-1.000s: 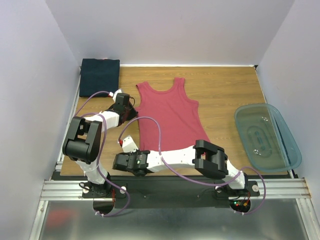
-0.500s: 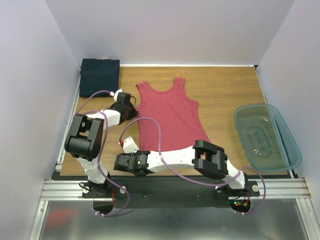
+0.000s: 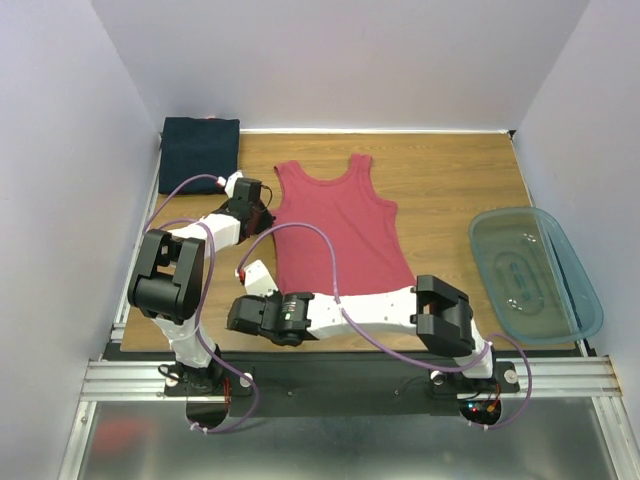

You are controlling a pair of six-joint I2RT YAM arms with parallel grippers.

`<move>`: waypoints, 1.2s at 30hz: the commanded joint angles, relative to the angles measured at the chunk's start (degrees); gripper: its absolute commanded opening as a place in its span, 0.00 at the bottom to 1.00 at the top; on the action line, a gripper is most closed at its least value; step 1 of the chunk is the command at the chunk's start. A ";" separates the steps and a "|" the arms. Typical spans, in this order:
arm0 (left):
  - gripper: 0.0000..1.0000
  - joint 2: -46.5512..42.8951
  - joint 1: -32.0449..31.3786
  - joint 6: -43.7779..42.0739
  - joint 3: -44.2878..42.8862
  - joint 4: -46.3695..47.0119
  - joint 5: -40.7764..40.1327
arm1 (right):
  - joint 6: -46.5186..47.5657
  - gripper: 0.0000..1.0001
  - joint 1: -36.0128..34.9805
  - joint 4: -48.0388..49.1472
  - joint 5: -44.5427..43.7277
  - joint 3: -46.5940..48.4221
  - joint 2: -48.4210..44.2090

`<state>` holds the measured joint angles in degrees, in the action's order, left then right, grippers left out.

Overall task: Fold and stack the tank tops
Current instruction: Flatten the tank top out

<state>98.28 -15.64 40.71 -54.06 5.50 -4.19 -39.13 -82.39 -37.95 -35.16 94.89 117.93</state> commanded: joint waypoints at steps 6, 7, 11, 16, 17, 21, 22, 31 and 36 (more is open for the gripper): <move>0.00 -1.87 0.26 -1.77 -3.15 -0.84 -0.74 | -0.76 0.28 1.79 0.60 -0.18 0.38 0.46; 0.00 -1.78 0.26 -1.77 -3.07 -0.84 -0.74 | -1.03 0.31 1.97 0.60 -0.09 0.29 0.81; 0.00 -1.25 0.26 -1.95 -2.89 -0.75 -0.39 | -1.38 0.43 2.76 0.60 0.35 0.91 2.48; 0.00 -0.46 0.26 -1.86 -3.24 -0.49 -0.03 | -0.94 0.45 2.76 1.22 0.62 3.28 5.20; 0.00 -0.46 0.26 -1.95 -3.24 -0.49 0.14 | -1.03 0.45 2.85 1.22 0.53 3.37 5.64; 0.00 -0.19 0.26 -2.04 -3.59 -0.40 0.14 | -1.47 0.44 2.94 1.30 1.40 3.81 7.05; 0.00 -0.19 0.26 -2.04 -3.51 -0.40 0.23 | -1.73 0.44 2.94 1.30 1.75 3.64 7.05; 0.00 0.77 0.26 -1.95 -3.15 0.21 0.49 | -2.35 0.42 2.94 2.53 2.98 2.75 6.87; 0.00 0.95 0.35 -1.95 -2.72 0.48 0.58 | -2.96 0.19 2.94 2.89 2.99 2.23 7.40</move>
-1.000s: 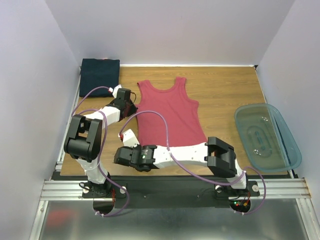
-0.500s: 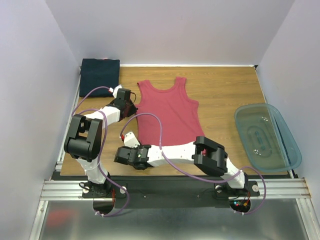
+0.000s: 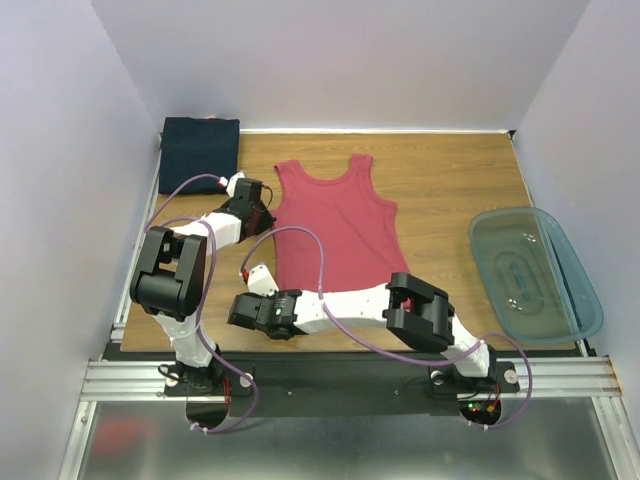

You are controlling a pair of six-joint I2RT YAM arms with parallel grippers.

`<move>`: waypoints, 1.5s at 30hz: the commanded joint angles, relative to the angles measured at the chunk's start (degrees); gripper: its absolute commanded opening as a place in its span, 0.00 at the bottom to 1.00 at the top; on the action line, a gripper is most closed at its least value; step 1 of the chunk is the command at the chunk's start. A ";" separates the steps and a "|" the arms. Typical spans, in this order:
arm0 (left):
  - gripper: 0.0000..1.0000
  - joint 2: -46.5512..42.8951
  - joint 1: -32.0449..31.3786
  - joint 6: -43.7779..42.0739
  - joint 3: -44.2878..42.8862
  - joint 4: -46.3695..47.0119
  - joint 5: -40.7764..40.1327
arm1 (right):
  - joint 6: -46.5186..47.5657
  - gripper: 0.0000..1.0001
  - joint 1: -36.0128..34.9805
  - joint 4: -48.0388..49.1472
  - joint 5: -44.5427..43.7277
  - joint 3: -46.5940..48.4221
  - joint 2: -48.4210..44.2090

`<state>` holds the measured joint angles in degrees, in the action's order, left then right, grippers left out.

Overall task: Fold and stack the tank tops
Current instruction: Flatten the tank top out, then fold the tank top

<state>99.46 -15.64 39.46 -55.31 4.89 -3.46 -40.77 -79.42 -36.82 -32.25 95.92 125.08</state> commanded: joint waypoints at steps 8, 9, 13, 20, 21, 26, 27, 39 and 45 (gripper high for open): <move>0.00 -0.93 0.35 -0.62 -1.64 0.92 -0.75 | -1.24 0.00 -0.04 1.75 -0.36 0.58 -2.73; 0.00 -1.20 0.35 -0.62 -1.73 0.83 -1.19 | -0.80 0.00 -0.12 1.84 0.08 0.67 -3.52; 0.00 -1.99 0.43 -0.35 -2.26 -0.49 -3.39 | 0.34 0.00 -0.04 2.89 3.24 -0.03 -5.89; 0.00 -2.69 0.79 0.09 -3.75 -1.98 -5.33 | 1.05 0.00 -0.04 7.37 7.38 -4.60 -12.38; 0.00 -2.95 0.79 0.18 -4.28 -1.98 -4.98 | 1.05 0.00 -0.04 7.55 7.20 -5.04 -13.18; 0.00 -2.25 0.08 0.79 -6.74 -2.07 -4.10 | 0.87 0.00 0.93 7.99 5.18 -8.81 -18.98; 0.00 -1.73 -0.79 0.88 -7.61 -2.16 -4.18 | 0.78 0.00 1.28 8.08 5.18 -9.69 -19.86; 0.00 4.25 -7.82 2.55 -16.58 -4.62 -6.11 | -2.90 0.00 4.97 11.24 5.88 -24.28 -30.59; 0.00 8.55 -11.34 2.90 -21.24 -6.10 -6.64 | -5.63 0.01 6.29 13.26 5.97 -32.28 -35.33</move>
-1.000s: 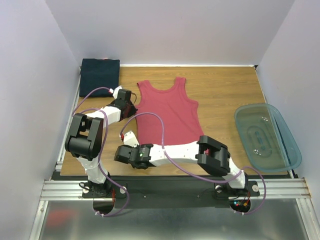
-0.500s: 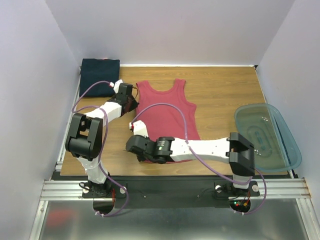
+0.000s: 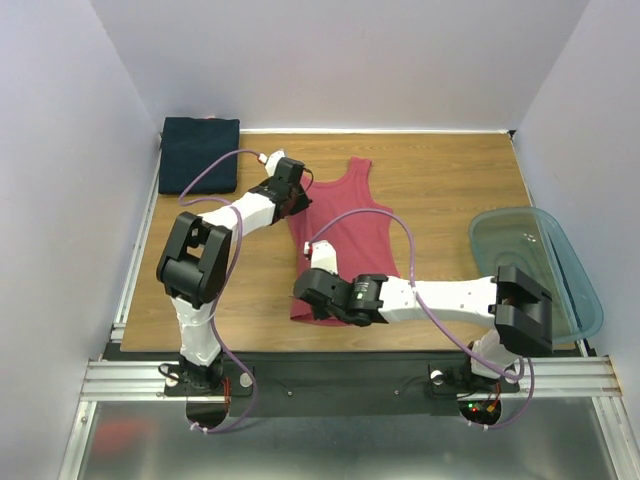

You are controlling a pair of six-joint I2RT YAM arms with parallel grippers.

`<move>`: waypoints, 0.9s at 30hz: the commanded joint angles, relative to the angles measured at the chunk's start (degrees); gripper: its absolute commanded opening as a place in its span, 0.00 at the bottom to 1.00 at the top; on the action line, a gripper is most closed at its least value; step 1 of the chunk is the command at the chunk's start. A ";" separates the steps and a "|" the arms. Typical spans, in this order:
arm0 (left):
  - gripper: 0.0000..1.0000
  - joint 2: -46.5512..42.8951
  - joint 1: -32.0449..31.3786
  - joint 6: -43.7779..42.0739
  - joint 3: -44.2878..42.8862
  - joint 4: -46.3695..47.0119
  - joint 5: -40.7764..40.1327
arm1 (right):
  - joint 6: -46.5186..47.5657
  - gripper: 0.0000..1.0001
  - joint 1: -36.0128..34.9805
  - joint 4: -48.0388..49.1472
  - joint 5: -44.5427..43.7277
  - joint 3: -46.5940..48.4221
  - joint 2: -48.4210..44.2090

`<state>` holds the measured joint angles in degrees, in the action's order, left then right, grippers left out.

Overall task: Fold and stack the tank tops
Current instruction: Fold the tank top

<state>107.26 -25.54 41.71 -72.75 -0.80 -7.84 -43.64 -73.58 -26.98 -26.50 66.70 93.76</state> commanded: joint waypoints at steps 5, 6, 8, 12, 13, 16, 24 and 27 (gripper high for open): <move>0.00 4.18 -3.55 1.00 -6.70 -1.13 -2.62 | -4.87 0.00 1.16 4.83 0.14 -8.24 -6.47; 0.00 4.18 -3.55 0.91 -6.70 -1.14 -2.62 | -4.88 0.00 1.16 4.92 0.13 -8.86 -6.65; 0.00 5.41 -4.17 0.91 -7.67 -1.40 -2.71 | -5.40 0.00 1.60 5.18 0.05 -10.52 -7.01; 0.00 7.08 -5.04 1.09 -8.55 -1.66 -2.62 | -6.20 0.00 2.04 5.45 -0.13 -12.81 -7.71; 0.00 7.34 -5.31 1.09 -8.90 -1.58 -2.62 | -6.54 0.00 2.21 5.54 -0.22 -13.25 -8.15; 0.00 8.48 -5.66 1.18 -9.69 -1.84 -2.62 | -6.90 0.00 2.39 5.62 -0.48 -15.01 -8.76; 0.00 10.86 -6.89 1.09 -10.83 -2.19 -2.62 | -8.57 0.01 2.92 6.15 -0.57 -18.88 -9.64; 0.00 11.30 -7.15 0.74 -11.01 -2.28 -2.89 | -8.92 0.00 2.92 6.42 -0.39 -19.94 -9.99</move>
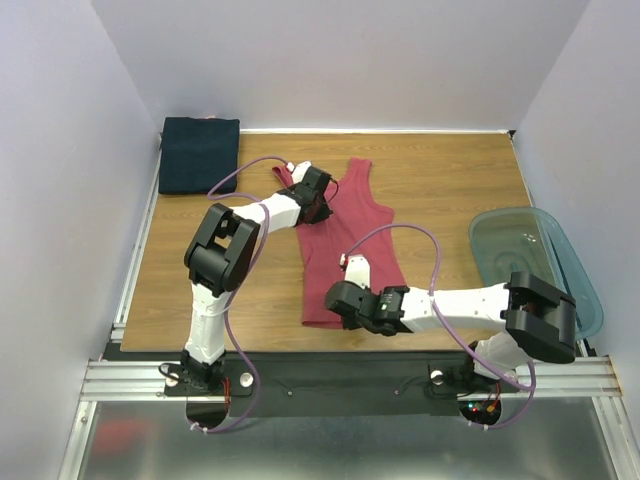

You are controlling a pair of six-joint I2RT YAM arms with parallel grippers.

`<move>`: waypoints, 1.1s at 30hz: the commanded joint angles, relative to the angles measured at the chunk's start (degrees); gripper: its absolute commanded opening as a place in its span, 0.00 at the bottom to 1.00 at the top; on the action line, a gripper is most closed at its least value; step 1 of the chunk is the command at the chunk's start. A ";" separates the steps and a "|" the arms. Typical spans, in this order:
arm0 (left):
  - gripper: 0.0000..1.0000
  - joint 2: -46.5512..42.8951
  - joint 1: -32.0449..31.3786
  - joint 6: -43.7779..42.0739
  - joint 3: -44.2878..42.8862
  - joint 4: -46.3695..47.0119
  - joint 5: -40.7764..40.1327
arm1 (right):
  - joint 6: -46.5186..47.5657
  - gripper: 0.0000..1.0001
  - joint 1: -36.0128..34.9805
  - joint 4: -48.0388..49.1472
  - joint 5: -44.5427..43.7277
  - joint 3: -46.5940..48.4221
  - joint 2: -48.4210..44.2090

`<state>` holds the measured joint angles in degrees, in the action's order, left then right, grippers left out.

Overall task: Fold and stack the tank tops
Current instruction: Fold the tank top

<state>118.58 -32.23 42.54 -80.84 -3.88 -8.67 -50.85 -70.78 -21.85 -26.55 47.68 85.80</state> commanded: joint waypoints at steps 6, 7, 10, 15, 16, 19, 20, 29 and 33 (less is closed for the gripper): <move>0.00 0.68 -1.08 -0.80 -3.10 0.28 -2.58 | -2.85 0.00 0.03 1.98 -0.09 -3.12 -2.57; 0.00 0.60 -1.17 -0.97 -3.01 0.28 -2.58 | -2.94 0.00 0.12 2.07 0.00 -3.56 -2.65; 0.00 -0.10 -1.08 -1.67 -2.92 0.28 -2.58 | -2.94 0.02 0.12 2.42 0.53 -3.82 -2.83; 0.25 -3.79 -1.17 -4.04 -3.18 0.80 -2.58 | -2.85 0.32 0.21 2.34 0.79 -4.18 -7.13; 0.30 -4.41 -1.08 -5.35 -3.71 0.89 -2.41 | -2.59 0.41 0.12 2.33 0.88 -4.18 -8.96; 0.33 -6.08 -0.91 -7.03 -5.29 0.72 -1.97 | -1.97 0.49 0.12 2.33 1.06 -3.83 -11.61; 0.34 -6.52 -0.73 -7.65 -5.47 0.63 -1.88 | -1.28 0.50 0.12 2.33 1.23 -3.65 -12.23; 0.27 -9.51 3.39 -4.76 -4.51 -3.59 -4.78 | 4.87 0.44 0.03 1.89 3.78 4.08 -8.57; 0.15 -9.43 5.07 -4.05 -1.26 -2.36 -3.11 | 6.81 0.41 0.03 1.89 2.73 9.53 -1.09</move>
<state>111.24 -28.91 37.67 -83.79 -5.15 -10.81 -47.44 -70.54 -20.99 -23.29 52.36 79.42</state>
